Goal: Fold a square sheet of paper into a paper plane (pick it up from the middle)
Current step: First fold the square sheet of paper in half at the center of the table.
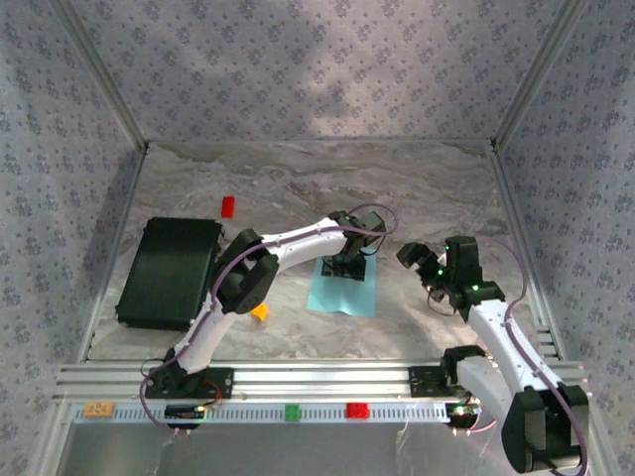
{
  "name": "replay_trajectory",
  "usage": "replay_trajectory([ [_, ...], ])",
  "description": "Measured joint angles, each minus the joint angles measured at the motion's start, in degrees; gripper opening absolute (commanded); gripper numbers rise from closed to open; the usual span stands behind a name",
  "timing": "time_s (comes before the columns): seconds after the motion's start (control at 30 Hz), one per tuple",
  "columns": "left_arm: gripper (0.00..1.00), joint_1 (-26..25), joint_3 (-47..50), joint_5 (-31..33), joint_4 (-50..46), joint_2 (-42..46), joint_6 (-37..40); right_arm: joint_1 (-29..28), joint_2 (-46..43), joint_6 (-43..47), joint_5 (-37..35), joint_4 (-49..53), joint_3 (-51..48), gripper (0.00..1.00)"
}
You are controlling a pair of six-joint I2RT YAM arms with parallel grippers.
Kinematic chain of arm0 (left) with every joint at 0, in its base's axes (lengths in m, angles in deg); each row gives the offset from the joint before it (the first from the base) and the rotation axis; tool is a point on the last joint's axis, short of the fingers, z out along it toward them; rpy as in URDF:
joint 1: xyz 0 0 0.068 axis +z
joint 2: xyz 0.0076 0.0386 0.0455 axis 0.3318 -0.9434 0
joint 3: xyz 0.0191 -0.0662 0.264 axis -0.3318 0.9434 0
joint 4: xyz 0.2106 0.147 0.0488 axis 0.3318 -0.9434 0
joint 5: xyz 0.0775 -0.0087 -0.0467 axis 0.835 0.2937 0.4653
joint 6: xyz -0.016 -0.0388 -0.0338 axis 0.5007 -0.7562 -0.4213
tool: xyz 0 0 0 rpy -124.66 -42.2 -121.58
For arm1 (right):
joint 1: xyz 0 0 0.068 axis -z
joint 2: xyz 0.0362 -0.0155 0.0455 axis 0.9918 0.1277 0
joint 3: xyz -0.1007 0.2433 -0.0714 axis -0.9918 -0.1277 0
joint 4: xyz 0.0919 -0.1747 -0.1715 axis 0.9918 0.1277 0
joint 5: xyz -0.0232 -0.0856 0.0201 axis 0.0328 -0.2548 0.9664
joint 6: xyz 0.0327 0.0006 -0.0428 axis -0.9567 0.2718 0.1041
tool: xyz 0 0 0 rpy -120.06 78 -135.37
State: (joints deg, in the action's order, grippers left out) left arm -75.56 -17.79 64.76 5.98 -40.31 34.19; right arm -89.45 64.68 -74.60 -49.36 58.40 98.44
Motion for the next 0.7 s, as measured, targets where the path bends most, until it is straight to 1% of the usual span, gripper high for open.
replay_trajectory([
  [0.07,0.49,-0.09,1.62,0.15,1.51,1.05,0.11,-0.37,-2.03,-0.28,-0.72,-0.52,-0.46,0.99],
  [0.2,0.43,-0.17,4.85,0.13,4.48,3.67,0.68,-0.83,-5.6,-1.29,-2.6,-0.94,-1.62,0.99],
  [0.3,0.43,-0.04,6.75,-0.2,7.08,6.1,1.38,-1.14,-7.98,-1.57,-3.5,-2.25,-3.1,0.99],
  [0.4,0.43,0.66,9.55,-2.27,10.69,9.51,1.55,-1.51,-10.1,-1.62,-4.48,-3.23,-4.28,0.99],
  [0.53,0.43,3.32,16.37,-7.98,18.6,15.82,0.98,-1.62,-12.07,-1.97,-6.84,-3.19,-4.42,0.98],
  [0.63,0.43,7.34,23.02,-16.06,27.87,20.72,-1.51,-1.64,-12.76,-3.21,-9.64,-2.54,-4.2,0.97],
  [0.7,0.43,9.79,26.12,-21.35,34.36,22.29,-3.54,-1.62,-13.18,-3.48,-11.13,-2.32,-4.15,0.97],
])
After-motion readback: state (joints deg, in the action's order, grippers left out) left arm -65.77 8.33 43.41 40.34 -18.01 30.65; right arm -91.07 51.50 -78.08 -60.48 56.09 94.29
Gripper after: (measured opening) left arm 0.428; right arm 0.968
